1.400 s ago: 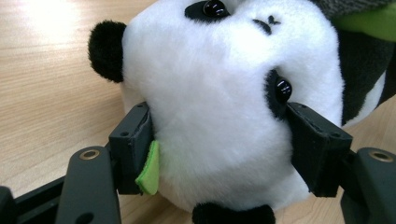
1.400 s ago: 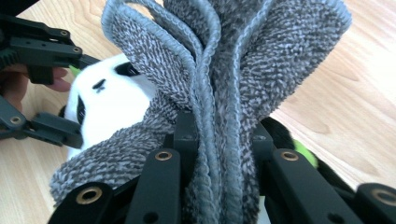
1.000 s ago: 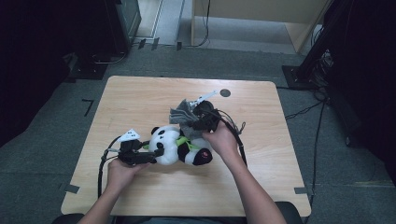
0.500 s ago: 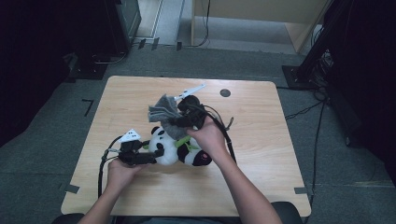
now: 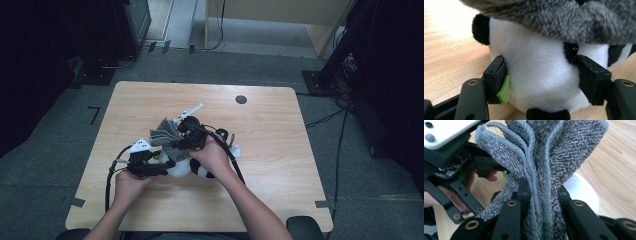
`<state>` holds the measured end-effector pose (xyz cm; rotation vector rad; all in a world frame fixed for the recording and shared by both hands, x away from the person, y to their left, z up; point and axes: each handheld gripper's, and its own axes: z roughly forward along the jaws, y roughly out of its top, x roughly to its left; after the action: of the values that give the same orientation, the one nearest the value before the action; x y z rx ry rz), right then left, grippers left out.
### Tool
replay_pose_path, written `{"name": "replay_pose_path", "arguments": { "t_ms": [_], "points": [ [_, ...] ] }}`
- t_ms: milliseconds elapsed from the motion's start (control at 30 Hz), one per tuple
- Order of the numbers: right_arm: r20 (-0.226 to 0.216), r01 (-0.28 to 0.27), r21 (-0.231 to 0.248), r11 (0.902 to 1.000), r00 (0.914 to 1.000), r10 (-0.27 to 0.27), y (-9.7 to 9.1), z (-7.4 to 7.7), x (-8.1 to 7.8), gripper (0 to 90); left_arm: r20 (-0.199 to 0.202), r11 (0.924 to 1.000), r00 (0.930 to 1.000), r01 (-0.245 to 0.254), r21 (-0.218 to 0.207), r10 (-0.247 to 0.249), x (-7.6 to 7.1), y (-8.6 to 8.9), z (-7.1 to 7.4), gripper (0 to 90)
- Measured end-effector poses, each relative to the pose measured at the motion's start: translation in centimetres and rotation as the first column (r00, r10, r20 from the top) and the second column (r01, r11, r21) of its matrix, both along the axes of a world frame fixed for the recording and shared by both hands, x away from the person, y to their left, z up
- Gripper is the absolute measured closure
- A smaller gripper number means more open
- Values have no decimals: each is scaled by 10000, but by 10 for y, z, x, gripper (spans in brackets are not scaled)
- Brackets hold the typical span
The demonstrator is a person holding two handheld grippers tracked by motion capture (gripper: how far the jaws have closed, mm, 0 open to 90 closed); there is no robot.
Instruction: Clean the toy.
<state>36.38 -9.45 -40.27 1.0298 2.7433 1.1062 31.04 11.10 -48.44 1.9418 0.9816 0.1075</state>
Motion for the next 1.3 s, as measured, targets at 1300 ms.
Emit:
{"name": "replay_pose_path", "arguments": {
  "t_ms": [1300],
  "points": [
    [138, 2003, -160, 9796, 9797, -2001, -82, -5, 30, 747, 919, 9961, 9947, 535, -707, -469, 0, 9, 13, 263]
  ]
}}
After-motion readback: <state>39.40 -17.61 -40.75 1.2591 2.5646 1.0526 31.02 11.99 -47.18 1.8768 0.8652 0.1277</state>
